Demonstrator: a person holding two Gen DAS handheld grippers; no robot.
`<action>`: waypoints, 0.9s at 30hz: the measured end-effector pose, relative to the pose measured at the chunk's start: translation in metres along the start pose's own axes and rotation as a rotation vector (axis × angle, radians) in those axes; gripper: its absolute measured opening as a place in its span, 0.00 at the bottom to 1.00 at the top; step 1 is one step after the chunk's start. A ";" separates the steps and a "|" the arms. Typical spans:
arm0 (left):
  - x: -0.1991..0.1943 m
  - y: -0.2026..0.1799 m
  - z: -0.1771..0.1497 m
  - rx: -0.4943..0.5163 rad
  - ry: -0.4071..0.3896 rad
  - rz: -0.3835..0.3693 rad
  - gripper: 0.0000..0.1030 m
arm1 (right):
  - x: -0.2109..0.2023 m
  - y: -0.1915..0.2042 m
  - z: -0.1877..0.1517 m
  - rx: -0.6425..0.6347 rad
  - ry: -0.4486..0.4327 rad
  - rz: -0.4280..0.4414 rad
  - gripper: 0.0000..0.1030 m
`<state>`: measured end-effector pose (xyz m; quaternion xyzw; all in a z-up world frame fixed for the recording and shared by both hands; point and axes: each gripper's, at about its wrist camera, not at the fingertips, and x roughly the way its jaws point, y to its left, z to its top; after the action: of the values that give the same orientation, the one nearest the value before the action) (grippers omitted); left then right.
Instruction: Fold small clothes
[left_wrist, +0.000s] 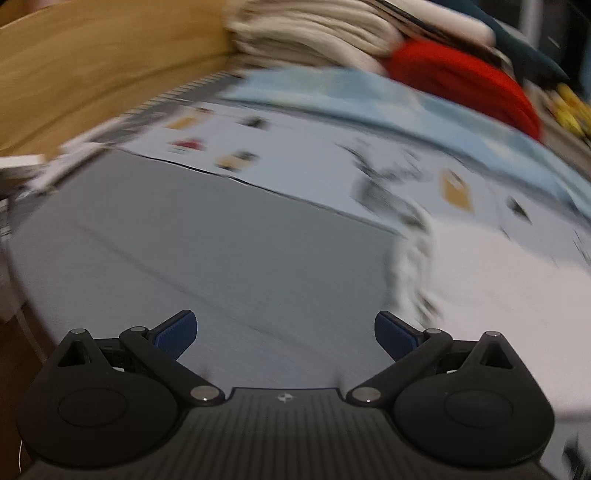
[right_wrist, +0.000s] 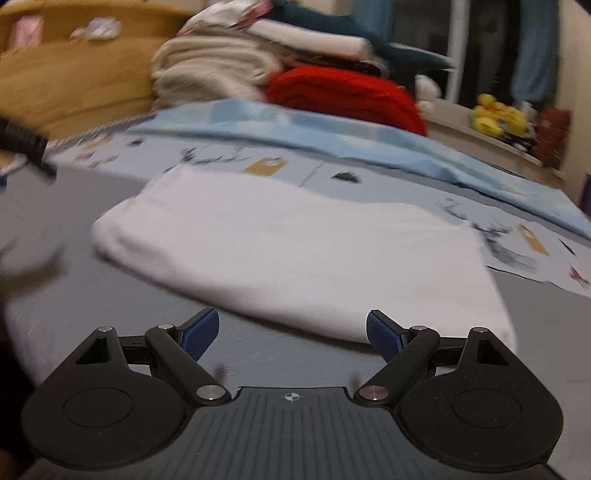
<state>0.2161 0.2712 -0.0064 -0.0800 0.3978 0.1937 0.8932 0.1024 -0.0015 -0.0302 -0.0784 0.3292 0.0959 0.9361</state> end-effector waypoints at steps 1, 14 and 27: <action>-0.002 0.011 0.004 -0.042 -0.019 0.012 1.00 | 0.002 0.009 0.001 -0.037 0.004 0.009 0.85; -0.007 0.055 0.016 -0.172 -0.019 -0.082 1.00 | 0.078 0.161 0.039 -0.437 -0.019 0.043 0.85; 0.013 0.089 0.018 -0.341 0.060 -0.135 1.00 | 0.129 0.215 0.070 -0.476 0.013 -0.087 0.16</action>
<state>0.1997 0.3610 -0.0031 -0.2627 0.3792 0.1955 0.8654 0.1936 0.2381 -0.0756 -0.3116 0.2995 0.1301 0.8924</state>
